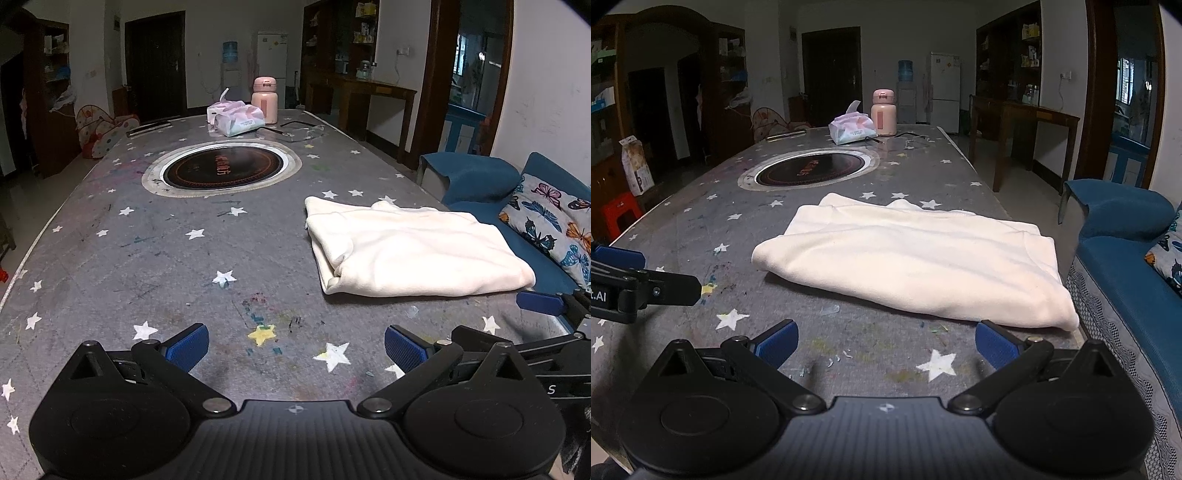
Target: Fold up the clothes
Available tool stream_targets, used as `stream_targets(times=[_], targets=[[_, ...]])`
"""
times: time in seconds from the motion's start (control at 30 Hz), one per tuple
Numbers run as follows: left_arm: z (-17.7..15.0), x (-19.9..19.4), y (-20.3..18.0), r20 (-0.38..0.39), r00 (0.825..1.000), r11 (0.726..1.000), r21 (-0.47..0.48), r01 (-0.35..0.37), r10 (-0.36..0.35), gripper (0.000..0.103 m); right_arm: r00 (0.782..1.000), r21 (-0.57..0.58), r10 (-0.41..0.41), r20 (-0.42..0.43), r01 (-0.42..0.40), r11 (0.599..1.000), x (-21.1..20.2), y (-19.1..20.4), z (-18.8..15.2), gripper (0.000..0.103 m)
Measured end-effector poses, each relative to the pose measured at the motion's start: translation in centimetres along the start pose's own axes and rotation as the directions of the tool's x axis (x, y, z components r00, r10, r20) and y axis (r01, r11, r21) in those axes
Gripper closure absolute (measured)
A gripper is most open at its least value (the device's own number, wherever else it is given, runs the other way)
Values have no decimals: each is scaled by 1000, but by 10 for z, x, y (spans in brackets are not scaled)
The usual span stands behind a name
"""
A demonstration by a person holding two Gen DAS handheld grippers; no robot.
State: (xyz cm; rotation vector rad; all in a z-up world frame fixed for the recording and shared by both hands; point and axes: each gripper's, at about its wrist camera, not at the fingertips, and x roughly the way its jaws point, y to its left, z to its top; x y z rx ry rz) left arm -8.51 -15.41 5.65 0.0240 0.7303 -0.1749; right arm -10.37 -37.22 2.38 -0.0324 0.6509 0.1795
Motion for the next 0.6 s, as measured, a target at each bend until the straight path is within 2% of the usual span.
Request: stream_targets(times=[0.6], targets=[[2, 5, -7, -10, 1000, 999, 33, -6, 7, 0, 1000, 10, -3, -11, 3, 1000, 1, -4, -1, 0]])
